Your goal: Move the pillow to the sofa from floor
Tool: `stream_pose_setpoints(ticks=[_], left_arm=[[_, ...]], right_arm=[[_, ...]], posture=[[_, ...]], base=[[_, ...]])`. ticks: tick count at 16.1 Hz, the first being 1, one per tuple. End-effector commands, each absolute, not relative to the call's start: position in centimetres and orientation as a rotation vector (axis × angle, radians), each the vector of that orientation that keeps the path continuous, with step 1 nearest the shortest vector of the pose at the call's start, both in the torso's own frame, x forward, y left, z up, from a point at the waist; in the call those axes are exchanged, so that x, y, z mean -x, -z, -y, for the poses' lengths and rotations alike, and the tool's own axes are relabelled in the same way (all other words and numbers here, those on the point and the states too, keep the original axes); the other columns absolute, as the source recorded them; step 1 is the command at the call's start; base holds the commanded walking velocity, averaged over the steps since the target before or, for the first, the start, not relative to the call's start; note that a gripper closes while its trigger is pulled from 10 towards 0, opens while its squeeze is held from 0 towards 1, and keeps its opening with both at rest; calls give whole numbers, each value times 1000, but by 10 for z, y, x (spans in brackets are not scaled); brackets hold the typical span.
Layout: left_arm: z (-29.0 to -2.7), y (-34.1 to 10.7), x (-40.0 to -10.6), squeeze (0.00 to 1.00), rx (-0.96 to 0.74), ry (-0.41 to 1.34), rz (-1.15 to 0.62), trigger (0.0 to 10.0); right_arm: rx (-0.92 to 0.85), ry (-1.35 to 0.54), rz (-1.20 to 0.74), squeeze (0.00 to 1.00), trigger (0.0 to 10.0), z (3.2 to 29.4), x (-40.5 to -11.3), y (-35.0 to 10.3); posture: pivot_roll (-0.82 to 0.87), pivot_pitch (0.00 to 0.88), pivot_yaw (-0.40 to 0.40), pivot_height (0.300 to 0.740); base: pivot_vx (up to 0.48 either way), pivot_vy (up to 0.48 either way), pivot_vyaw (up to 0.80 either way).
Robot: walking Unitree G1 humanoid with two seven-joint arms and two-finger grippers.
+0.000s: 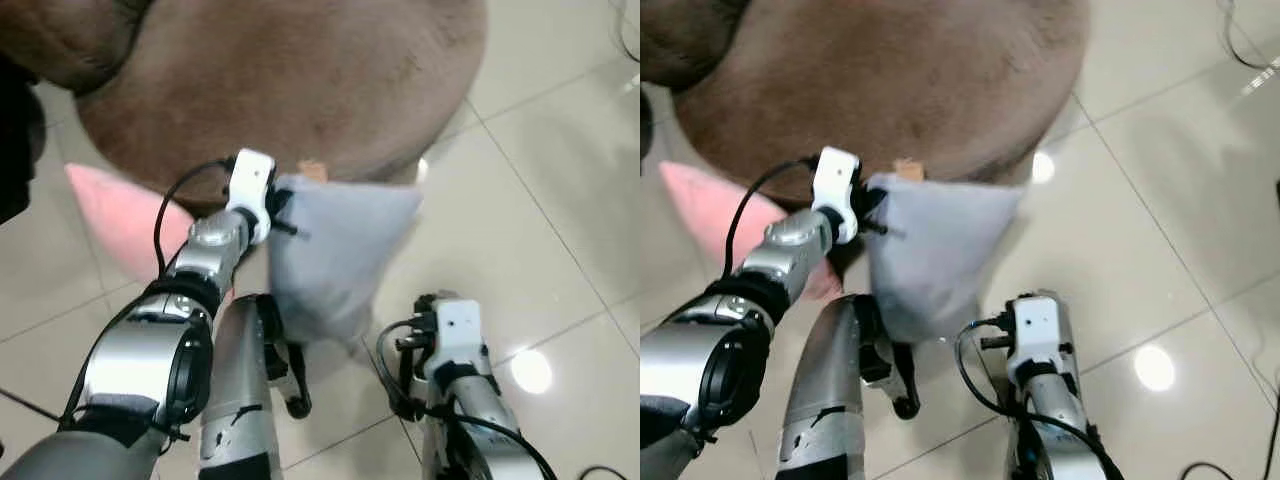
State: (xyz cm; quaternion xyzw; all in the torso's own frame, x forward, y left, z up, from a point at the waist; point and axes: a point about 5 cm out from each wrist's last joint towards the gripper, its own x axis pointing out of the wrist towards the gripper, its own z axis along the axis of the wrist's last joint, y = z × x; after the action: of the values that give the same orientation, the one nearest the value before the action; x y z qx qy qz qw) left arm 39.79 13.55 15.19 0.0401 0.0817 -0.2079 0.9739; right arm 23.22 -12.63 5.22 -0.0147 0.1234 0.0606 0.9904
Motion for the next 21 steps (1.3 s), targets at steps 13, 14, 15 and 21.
stream_pose_setpoints(ticks=[13,14,15,21], left_arm=[[-168,-261,-415,0,-91,318,220,0],[-177,-249,-411,0,-70,302,192,0],[-185,-233,-403,0,-47,297,165,0],[-196,-133,-326,0,67,200,-69,0]], right_arm=[[40,-112,-192,0,10000,142,-270,-50],[41,-114,-180,0,10000,146,-270,-53],[21,-127,-174,0,10000,151,-267,-56],[-38,-199,-225,0,10000,154,-232,-55]], posture=[[-130,197,41,569],[-117,189,27,569],[-104,184,14,569],[-79,196,-44,569]], base=[[0,0,0],[0,0,0],[0,0,0],[0,0,0]])
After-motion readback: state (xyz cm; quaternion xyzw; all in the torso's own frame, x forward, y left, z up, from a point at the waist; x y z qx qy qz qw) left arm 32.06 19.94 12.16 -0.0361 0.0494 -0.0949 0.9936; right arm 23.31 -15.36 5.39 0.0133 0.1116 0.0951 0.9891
